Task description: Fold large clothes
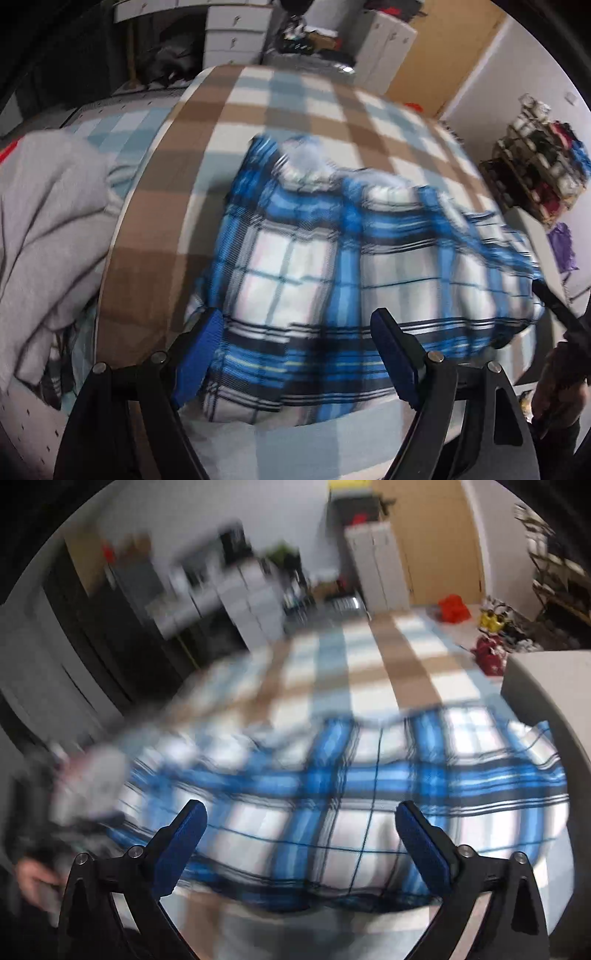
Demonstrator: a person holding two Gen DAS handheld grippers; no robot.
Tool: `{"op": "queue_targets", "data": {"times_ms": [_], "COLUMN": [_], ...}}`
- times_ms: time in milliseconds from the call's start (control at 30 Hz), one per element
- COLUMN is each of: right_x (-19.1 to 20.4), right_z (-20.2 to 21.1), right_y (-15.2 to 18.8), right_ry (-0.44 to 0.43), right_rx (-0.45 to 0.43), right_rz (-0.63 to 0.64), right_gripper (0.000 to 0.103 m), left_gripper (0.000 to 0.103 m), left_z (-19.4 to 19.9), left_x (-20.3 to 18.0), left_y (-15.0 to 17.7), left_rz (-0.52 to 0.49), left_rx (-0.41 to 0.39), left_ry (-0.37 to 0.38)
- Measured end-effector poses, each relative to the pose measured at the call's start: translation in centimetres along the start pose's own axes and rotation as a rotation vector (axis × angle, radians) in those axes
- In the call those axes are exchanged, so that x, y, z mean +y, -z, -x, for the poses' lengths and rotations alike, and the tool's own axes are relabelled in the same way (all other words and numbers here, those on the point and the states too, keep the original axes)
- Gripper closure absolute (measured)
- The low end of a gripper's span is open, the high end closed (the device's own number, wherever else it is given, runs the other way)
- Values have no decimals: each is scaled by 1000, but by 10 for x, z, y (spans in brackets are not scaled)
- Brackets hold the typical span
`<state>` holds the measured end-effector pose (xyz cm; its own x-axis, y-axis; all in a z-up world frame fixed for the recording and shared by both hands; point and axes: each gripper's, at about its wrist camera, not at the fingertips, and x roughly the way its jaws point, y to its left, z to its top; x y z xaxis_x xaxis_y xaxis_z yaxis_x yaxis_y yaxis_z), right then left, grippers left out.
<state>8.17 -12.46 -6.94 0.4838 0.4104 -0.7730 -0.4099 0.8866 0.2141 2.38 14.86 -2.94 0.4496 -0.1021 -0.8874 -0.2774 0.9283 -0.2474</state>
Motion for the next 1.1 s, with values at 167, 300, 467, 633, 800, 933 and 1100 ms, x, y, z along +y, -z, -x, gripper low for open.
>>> {"op": "queue_targets", "data": {"times_ms": [167,300,467,633,800,933,1100], "right_x": [-10,-8,1,19,29,32,39], "right_z": [-40,-41,32,64,55,52,52], "right_y": [28,13,10,26,23,19,23], "right_ry": [131,138,3,-109,-151,-197,-202], "right_rx": [149,152,-98,-286,-255,-234,-249], "right_rz": [113,91,1,28,58,39,73], "right_gripper": [0,0,0,0,0,0,0], "left_gripper": [24,23,23,23,21,14,12], "left_z": [-23,-17,25,23,14,16,6], "left_x": [28,35,43,63,62,59,51], "left_y": [2,0,12,48,74,75,64], "left_rz": [63,105,145,346,514,611,746], "left_rx": [36,29,-55,29,15,-54,-85], "left_ry": [-56,-38,2,176,254,250,280]}}
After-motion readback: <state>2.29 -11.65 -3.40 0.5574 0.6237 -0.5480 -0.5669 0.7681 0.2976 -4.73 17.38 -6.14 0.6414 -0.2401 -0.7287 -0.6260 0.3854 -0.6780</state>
